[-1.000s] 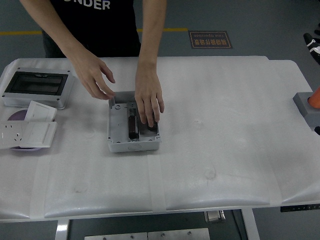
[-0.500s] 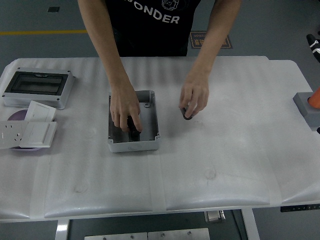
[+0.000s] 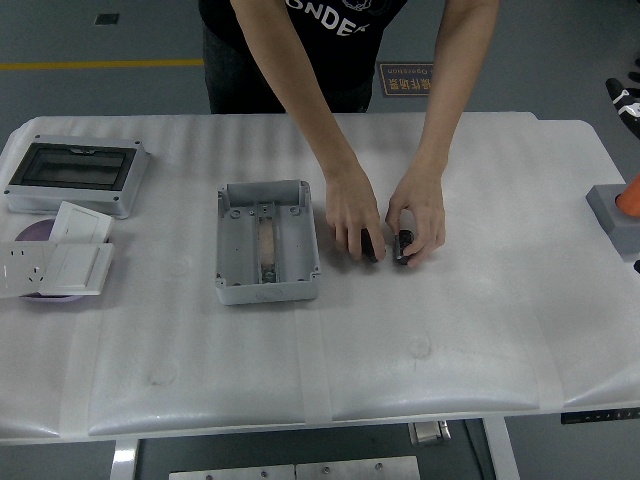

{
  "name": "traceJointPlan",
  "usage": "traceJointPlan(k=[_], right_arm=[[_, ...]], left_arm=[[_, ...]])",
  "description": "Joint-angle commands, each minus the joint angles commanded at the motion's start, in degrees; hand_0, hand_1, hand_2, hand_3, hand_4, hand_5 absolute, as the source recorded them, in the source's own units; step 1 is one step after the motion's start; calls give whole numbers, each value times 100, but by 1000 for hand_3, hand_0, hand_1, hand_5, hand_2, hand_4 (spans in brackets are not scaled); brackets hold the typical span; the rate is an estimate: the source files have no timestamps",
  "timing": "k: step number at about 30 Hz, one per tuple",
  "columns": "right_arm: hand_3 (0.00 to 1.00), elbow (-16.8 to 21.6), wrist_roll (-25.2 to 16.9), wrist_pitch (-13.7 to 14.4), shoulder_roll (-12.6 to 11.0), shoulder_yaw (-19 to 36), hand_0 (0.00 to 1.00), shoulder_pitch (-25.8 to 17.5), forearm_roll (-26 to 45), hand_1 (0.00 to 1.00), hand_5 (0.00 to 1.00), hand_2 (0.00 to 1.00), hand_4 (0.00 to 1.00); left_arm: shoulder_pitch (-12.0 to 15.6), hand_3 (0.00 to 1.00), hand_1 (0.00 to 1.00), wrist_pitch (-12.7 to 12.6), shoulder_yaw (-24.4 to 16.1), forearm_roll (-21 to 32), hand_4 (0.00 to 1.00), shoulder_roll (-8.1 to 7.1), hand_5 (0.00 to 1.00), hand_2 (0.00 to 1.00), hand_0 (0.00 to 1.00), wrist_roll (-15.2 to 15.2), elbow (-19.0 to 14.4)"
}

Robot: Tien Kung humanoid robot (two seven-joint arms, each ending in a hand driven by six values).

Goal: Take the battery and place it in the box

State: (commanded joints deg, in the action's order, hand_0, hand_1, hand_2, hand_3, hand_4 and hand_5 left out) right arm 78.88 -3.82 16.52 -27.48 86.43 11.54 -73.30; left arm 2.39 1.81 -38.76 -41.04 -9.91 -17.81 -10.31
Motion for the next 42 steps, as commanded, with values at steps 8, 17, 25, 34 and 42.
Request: traceJointPlan(k=[8,17,25,34,42], right_arm=[[790,21,28,-1,-65,-112,662,16,-44,697,488,766,861],[792,213,133,28,-177,-436,661,52,-252,698,491,767,861],[796,132,508,-109,-435,-1576,661,445,-849,697,494,771,862],[813,-251,1033,-435,-228,-2958,662,1052,-1931,699,487,784,862],[906,-692,1303,-778,122,-3950,685,1340,-2269,732,460,845,881]], left_arm=[[-7,595,664,-3,12,0,473,-11,412,619,651,3,0],[-24,596,664,-5,23,3,473,-13,411,619,652,7,0],[-49,596,664,-4,9,-23,474,-23,411,619,651,3,0],[-54,596,663,1,-20,-66,474,-22,412,619,652,-10,0],[-55,596,664,8,-11,-60,475,-1,415,619,652,-12,0]])
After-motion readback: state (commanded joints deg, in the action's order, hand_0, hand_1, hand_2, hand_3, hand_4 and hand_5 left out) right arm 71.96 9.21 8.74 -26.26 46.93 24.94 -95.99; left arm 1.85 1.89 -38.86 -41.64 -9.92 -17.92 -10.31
